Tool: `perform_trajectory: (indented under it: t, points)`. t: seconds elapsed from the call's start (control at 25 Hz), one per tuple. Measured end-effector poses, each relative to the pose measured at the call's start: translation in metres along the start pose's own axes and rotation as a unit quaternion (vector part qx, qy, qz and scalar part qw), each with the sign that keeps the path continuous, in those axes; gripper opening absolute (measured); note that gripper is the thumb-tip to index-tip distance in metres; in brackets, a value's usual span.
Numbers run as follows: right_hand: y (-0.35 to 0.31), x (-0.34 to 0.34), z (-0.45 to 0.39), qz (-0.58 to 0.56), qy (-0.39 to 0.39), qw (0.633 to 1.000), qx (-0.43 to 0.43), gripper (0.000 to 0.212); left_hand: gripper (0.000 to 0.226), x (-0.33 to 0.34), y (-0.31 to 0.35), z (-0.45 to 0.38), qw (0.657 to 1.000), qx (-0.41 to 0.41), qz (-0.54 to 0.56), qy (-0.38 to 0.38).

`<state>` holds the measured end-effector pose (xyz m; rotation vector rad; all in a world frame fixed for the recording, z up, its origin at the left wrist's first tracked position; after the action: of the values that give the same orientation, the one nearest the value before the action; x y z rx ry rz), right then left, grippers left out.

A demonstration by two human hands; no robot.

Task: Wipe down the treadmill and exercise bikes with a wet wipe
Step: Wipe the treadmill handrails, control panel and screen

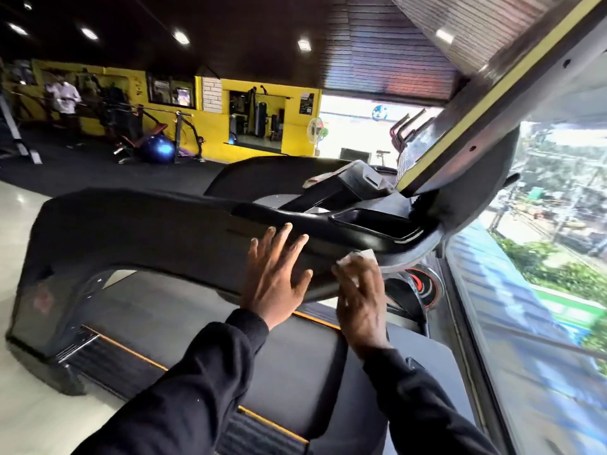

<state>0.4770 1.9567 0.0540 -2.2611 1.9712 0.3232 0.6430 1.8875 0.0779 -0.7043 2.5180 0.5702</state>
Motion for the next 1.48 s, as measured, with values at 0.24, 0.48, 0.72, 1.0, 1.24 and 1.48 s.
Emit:
perform_trajectory:
  t: [0.24, 0.48, 0.72, 1.0, 1.24, 1.48]
  points:
    - [-0.005, -0.003, -0.009, 0.029, 0.070, 0.997, 0.017, 0.020, 0.075, -0.001, -0.033, -0.013, 0.998, 0.050, -0.016, -0.016]
    - [-0.037, 0.035, 0.039, 0.038, 0.026, 0.991, 0.126, 0.012, 0.083, 0.002, -0.057, -0.030, 0.993, 0.115, -0.026, -0.013]
    - [-0.055, 0.038, 0.020, -0.047, 0.228, 0.866, 0.442, 0.011, 0.086, 0.000, -0.099, -0.047, 0.982, 0.188, 0.024, -0.022]
    - [-0.126, 0.095, 0.039, 0.085, 0.082, 0.915, 0.386, 0.002, 0.104, -0.005, -0.119, -0.048, 0.967, 0.244, 0.031, -0.063]
    - [-0.098, 0.082, 0.031, 0.093, 0.229, 0.834, 0.492, 0.018, 0.094, -0.001, -0.119, -0.047, 0.967, 0.249, 0.011, -0.042]
    - [-0.149, 0.137, 0.072, 0.092, 0.036, 0.930, 0.354, 0.010, 0.084, -0.006, -0.123, -0.049, 0.962, 0.263, 0.035, -0.066]
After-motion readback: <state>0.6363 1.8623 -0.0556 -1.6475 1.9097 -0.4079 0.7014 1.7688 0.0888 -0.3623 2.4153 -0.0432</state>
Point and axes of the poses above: each hand's wrist, its own z-axis away from the middle knuckle, its own x-axis out of the palm, y = z × x, the point moved 1 cm from there along -z, towards the middle knuckle, and after that the axes turned 6 degrees about z, right-handed, at the moved point
